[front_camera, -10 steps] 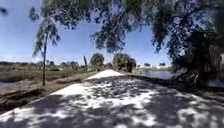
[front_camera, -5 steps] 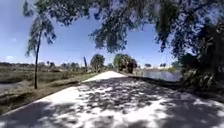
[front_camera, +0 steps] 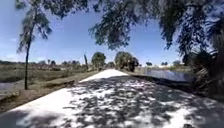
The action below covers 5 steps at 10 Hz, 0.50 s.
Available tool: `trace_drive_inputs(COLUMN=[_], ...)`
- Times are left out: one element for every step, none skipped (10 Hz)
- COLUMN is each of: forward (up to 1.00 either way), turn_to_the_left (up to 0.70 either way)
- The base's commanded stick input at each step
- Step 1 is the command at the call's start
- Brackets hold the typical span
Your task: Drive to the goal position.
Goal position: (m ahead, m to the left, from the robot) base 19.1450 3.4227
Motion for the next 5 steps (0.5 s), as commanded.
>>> trace_drive_inputs(forward=[1.00, 1.00, 1.00, 1.00, 1.00], turn_to_the_left=[0.00, 0.00, 0.00, 0.00, 0.00])
